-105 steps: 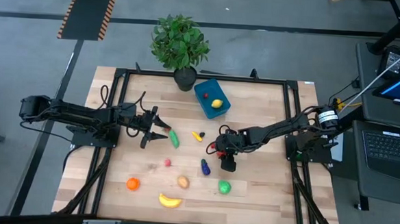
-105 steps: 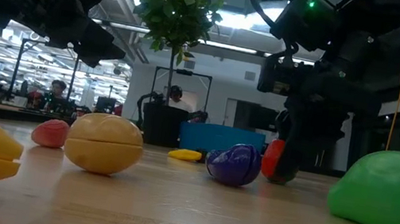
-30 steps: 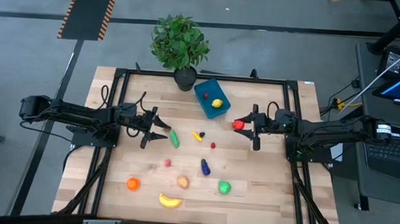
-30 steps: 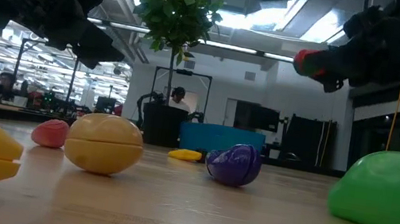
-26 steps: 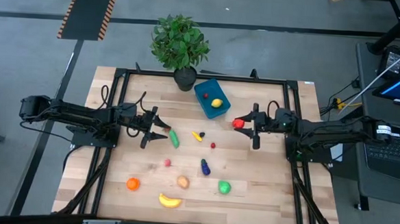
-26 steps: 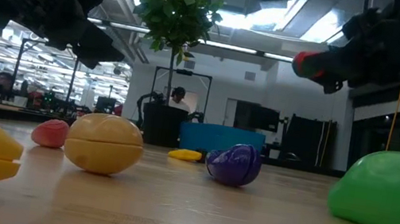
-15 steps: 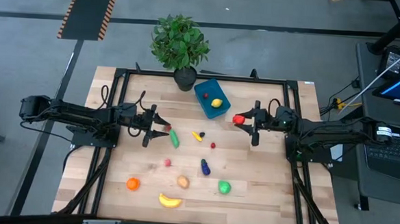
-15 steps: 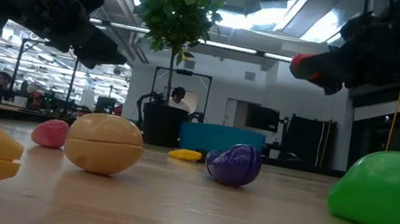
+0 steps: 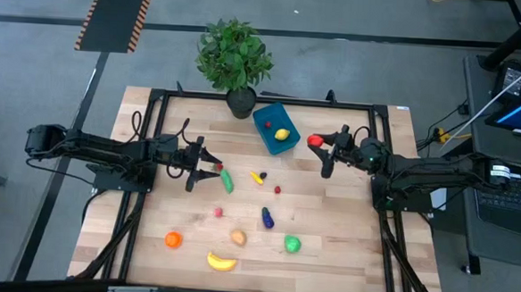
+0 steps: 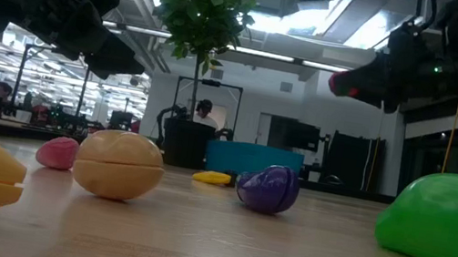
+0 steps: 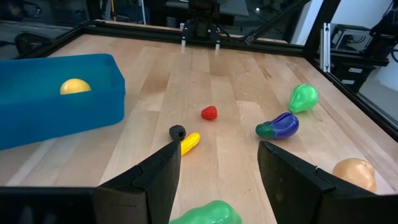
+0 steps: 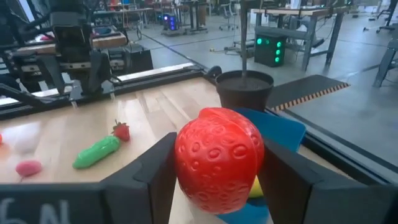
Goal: Pick and placing Produce into tupperware
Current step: Put the right strawberry into the blue bin
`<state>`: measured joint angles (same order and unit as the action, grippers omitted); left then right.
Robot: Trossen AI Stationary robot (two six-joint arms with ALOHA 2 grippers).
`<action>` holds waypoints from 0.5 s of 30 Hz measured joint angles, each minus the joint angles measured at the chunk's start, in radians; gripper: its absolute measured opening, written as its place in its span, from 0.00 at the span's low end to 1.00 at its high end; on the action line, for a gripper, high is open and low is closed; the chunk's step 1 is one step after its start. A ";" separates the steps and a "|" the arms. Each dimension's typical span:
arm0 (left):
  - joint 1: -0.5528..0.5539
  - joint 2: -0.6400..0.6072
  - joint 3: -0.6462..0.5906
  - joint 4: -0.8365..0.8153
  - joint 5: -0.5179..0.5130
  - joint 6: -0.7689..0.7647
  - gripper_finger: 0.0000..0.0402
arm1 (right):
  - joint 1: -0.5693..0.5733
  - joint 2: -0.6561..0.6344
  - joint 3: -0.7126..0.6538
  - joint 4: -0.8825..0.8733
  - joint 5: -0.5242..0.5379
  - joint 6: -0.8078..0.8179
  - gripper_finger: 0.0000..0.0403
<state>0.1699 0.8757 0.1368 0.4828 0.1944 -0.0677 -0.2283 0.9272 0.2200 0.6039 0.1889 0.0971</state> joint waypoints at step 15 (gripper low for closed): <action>0.000 0.000 0.000 -0.004 -0.028 0.000 0.51 | -0.059 0.189 0.236 -0.252 -0.007 -0.071 0.47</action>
<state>0.1697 0.8757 0.1368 0.4787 0.1661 -0.0677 -0.2873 1.1162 0.4557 0.3519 0.1815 0.0263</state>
